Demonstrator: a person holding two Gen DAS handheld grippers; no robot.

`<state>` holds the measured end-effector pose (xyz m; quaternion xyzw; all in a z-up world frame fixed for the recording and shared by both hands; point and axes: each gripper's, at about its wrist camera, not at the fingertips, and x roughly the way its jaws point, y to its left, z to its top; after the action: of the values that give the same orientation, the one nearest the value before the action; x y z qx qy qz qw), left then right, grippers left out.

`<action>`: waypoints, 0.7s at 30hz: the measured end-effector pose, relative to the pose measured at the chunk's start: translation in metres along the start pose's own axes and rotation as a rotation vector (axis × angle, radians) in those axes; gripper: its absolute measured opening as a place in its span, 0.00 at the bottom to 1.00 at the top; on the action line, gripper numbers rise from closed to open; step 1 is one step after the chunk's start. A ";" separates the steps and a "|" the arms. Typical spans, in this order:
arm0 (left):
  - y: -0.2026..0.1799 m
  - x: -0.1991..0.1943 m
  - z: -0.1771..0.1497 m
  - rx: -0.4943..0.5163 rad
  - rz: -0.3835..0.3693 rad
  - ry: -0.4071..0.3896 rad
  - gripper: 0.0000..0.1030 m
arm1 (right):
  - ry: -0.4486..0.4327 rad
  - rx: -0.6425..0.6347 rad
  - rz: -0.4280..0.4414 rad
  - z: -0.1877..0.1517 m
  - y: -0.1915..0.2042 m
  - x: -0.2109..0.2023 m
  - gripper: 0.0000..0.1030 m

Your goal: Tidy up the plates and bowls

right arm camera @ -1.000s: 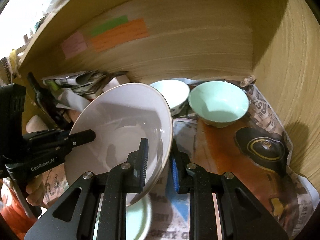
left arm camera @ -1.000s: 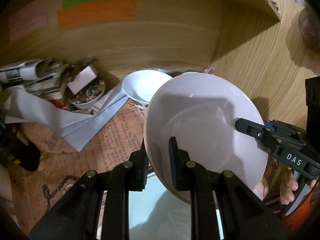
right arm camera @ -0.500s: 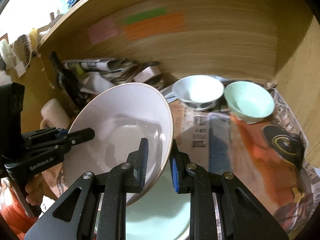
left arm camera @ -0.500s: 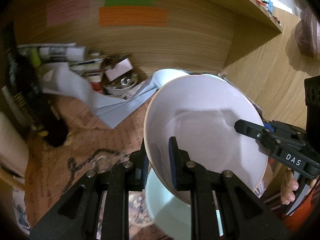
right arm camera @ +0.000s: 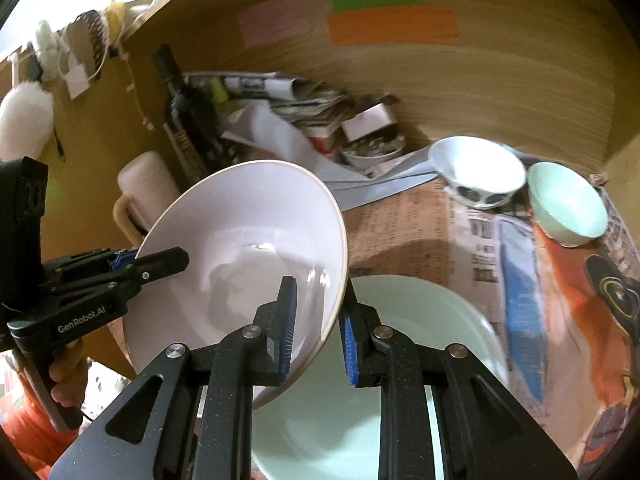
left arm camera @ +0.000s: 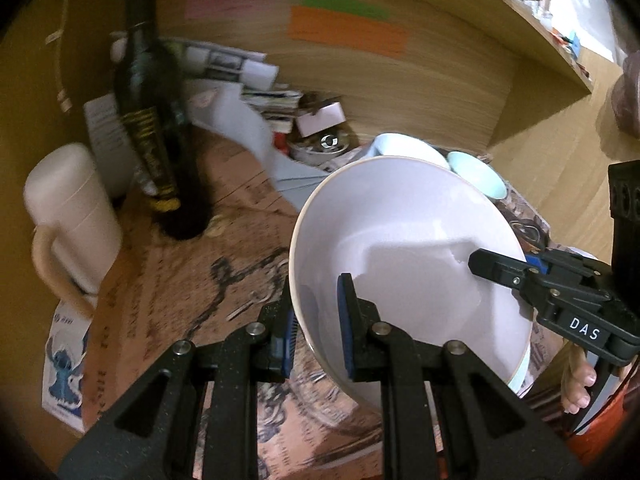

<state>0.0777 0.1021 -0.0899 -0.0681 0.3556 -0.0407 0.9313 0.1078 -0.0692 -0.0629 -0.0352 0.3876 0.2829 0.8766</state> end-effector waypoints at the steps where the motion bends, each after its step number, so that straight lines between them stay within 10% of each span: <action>1: 0.003 -0.001 -0.002 -0.005 0.005 0.001 0.18 | 0.007 -0.008 0.003 0.000 0.004 0.003 0.18; 21: 0.067 0.006 -0.041 -0.115 0.071 0.067 0.18 | 0.202 -0.094 0.031 -0.003 0.045 0.069 0.18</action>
<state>0.0566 0.1633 -0.1351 -0.1076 0.3907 0.0109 0.9141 0.1202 -0.0001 -0.1063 -0.0985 0.4606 0.3096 0.8260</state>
